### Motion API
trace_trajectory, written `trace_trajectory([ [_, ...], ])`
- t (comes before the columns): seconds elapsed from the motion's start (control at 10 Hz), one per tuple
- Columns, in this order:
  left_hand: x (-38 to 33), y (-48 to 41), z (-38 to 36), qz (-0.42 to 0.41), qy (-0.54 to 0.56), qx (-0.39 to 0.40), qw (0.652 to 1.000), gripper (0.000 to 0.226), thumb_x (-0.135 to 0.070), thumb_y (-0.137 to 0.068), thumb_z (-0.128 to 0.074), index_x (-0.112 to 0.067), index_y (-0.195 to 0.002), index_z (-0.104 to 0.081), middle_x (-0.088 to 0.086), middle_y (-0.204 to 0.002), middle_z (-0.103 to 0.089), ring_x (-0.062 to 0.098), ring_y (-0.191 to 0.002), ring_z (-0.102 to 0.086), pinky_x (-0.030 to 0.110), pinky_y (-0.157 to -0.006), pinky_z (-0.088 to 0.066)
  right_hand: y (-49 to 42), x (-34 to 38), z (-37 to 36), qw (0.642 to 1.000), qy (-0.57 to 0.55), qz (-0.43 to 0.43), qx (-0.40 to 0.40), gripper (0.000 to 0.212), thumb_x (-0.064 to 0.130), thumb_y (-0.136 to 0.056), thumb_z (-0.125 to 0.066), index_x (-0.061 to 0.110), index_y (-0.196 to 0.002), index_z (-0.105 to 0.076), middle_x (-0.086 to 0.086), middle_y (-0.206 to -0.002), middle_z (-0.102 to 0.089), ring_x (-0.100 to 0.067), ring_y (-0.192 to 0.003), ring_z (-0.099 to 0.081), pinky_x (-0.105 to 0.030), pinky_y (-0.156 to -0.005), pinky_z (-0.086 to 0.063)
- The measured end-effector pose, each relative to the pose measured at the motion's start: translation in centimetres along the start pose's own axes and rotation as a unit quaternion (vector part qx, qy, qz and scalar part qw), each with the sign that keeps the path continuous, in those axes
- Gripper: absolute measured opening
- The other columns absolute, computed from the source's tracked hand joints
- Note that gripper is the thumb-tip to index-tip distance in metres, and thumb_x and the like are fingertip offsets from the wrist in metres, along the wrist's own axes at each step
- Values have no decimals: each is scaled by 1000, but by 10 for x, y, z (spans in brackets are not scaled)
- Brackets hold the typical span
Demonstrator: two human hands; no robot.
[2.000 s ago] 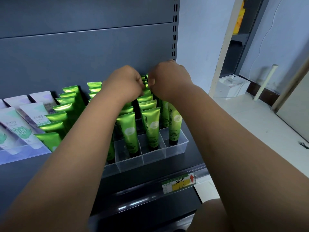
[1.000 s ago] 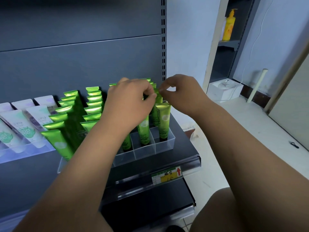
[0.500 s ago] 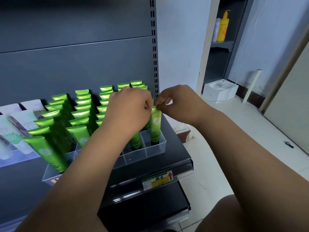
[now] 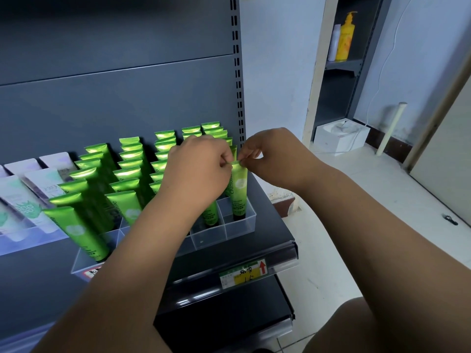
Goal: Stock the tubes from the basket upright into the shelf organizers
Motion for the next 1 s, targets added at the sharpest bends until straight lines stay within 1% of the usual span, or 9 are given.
trace_trajectory([
  [0.1, 0, 2, 1, -5, -2, -5, 1000, 16, -13, -81, -68, -28, -80, -69, -11, -84, -63, 22, -92, -58, 46, -85, -52, 0, 4, 0, 1000, -1, 1, 1, 18, 11, -87, -66, 18, -95, -81, 2, -93, -76, -14, -87, -68, -36, -86, -55],
  [0.3, 4, 5, 2, -37, -11, -21, 999, 12, -15, -82, -71, -23, -90, -75, -8, -83, -64, 24, -90, -57, 43, -81, -52, 1, 10, 0, 1000, -16, 9, -3, 20, 10, -87, -67, 19, -98, -81, 3, -93, -76, -11, -84, -67, -31, -84, -55],
  [0.4, 7, 6, 3, -39, -11, -29, 999, 10, -15, -83, -70, -24, -84, -73, -9, -82, -64, 23, -90, -55, 42, -78, -52, 1, 11, -2, 1000, -21, 16, -2, 18, 12, -87, -70, 20, -98, -81, 5, -92, -76, -6, -81, -64, -27, -81, -55],
  [0.5, 7, 6, 4, -37, -8, -30, 999, 10, -16, -84, -69, -24, -82, -73, -8, -82, -64, 23, -89, -55, 41, -78, -51, 0, 11, -5, 1000, -14, 15, -2, 17, 14, -88, -71, 20, -100, -81, 6, -94, -75, -5, -80, -62, -24, -81, -54],
  [0.7, 8, 6, 2, -32, -19, -28, 999, 8, -19, -86, -68, -26, -86, -73, -9, -86, -65, 23, -94, -56, 44, -82, -51, -2, 10, -6, 1000, -18, 15, -8, 16, 15, -87, -72, 20, -98, -81, 6, -91, -75, -6, -81, -63, -29, -81, -55],
  [0.8, 8, 6, 4, -32, -20, -29, 999, 6, -23, -87, -68, -26, -89, -73, -10, -87, -65, 23, -94, -55, 43, -83, -50, -2, 12, -5, 1000, -24, 16, -10, 16, 16, -87, -72, 20, -100, -81, 5, -93, -75, -7, -81, -65, -28, -80, -55],
  [0.9, 7, 9, 14, -38, -10, -57, 998, 5, -23, -86, -68, -25, -87, -72, -10, -85, -65, 23, -92, -55, 41, -81, -48, -2, 18, 0, 999, -33, 15, -20, 16, 17, -88, -71, 20, -100, -81, 6, -97, -76, -5, -84, -64, -24, -82, -54],
  [1.0, 8, 28, 29, -50, 4, -103, 993, 6, -21, -85, -64, -23, -83, -70, -9, -82, -64, 22, -86, -54, 42, -77, -49, 0, 28, 1, 998, -8, 20, -60, 15, 17, -87, -69, 23, -94, -81, 8, -95, -74, -9, -89, -64, -32, -83, -54],
])
Point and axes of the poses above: each hand's wrist, its own y-axis away from the middle knuckle, its own z-axis out of the back of the hand, x = y × z, the point moved 6 cm from there along -y, towards the middle knuckle
